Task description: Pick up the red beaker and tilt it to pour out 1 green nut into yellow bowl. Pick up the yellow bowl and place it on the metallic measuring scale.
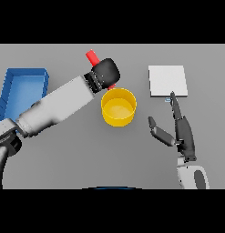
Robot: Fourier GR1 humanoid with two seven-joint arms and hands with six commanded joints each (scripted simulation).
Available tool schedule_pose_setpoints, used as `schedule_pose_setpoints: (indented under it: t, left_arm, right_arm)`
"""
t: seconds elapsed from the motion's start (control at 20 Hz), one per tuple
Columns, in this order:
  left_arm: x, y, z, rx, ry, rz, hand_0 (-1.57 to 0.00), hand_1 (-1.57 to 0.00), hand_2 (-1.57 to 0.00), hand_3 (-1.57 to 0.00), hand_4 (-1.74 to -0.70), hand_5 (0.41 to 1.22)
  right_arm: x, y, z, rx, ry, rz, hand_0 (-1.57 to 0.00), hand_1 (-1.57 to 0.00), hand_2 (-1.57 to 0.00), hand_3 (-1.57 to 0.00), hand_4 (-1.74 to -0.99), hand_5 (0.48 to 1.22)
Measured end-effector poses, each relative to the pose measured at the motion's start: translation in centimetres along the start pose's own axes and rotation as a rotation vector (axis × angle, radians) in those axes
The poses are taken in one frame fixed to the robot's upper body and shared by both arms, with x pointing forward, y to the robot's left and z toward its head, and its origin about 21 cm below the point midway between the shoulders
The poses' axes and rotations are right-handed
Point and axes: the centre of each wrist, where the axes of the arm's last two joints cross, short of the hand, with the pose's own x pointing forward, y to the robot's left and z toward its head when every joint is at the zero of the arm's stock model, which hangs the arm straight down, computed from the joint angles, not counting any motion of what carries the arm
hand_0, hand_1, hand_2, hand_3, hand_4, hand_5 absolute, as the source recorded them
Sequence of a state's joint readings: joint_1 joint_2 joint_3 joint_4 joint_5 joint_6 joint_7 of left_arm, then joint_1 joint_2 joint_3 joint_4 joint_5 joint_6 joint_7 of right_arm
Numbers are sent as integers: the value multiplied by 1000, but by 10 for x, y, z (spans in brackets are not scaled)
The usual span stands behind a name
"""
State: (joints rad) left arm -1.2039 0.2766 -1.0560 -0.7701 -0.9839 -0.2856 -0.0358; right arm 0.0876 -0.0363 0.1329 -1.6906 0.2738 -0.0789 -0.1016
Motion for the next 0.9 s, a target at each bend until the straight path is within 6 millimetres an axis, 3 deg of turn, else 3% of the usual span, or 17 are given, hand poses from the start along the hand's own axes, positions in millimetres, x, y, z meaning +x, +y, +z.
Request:
schedule_pose_setpoints:
  t: [0.5,0.8,0.9]
  left_arm:
    - [19,15,-12,-12,-49,-401,-1571,-1571,-1571,-1571,-1731,1221]
    - [23,29,-15,-16,-46,-539,-1571,-1571,-1571,-1571,-1720,1221]
    - [15,41,-13,-10,-57,-576,-1571,-1571,-1571,-1571,-1721,1221]
  right_arm:
    - [4,-1,-2,-6,-6,21,1,1,1,1,-1159,632]
    - [2,-4,-1,-16,1,19,1,1,1,1,-1154,635]
    - [2,-2,-3,-17,-8,-3,1,1,1,1,-1153,636]
